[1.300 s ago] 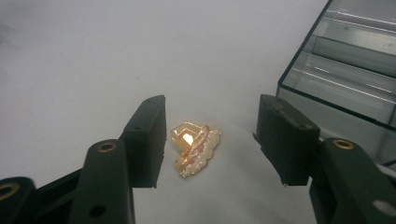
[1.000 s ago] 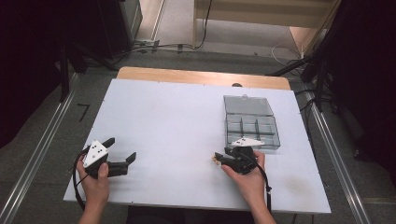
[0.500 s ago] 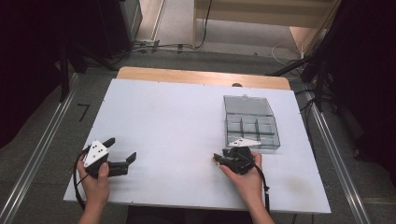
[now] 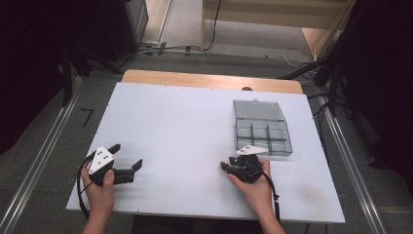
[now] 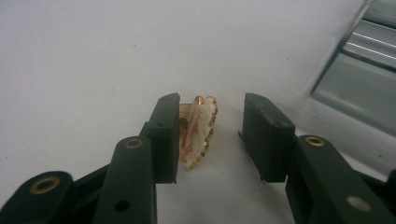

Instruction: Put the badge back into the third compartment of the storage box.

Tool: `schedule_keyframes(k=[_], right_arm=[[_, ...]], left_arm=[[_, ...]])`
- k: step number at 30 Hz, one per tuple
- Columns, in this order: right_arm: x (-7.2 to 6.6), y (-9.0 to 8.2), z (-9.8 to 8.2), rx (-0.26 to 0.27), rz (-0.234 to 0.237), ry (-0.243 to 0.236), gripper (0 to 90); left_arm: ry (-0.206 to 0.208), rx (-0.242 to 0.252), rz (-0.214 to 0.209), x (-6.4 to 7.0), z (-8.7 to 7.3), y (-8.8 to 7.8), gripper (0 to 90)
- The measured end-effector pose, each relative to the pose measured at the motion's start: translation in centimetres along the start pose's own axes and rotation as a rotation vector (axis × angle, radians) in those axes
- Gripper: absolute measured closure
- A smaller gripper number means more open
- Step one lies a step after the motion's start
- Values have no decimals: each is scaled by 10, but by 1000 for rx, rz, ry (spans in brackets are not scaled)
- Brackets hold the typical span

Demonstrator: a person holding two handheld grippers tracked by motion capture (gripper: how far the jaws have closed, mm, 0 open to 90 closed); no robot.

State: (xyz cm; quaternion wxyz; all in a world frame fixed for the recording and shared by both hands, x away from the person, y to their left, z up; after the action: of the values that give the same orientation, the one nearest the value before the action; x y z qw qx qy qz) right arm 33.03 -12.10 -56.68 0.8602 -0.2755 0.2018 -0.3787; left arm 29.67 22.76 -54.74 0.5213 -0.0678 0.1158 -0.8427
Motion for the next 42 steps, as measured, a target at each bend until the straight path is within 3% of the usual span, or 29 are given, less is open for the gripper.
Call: schedule_keyframes(k=[10,15,22,42], right_arm=[[-4,1,-2,-8,-6,-54,682],[-6,1,-3,-7,43,-58,786],[-7,0,-4,2,87,-43,813],[-7,-6,3,35,88,-61,817]], left_arm=[[0,-2,0,0,0,0,34],[1,-2,0,0,0,0,34],[5,-4,0,1,0,0,34],[7,-6,-1,1,0,0,34]])
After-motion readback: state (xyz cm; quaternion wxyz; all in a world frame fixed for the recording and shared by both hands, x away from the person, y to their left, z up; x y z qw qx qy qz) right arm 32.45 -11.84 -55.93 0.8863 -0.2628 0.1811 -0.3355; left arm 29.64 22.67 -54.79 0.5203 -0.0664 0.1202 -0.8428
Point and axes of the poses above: each handheld gripper's, and its own axes: y roughly forward along the jaws, z roughly out of its top, x roughly to its right, the point moved 8 cm from there along y, roughly forward along the jaws, and after that the axes turned 7 degrees about x, right-handed, at the moved point
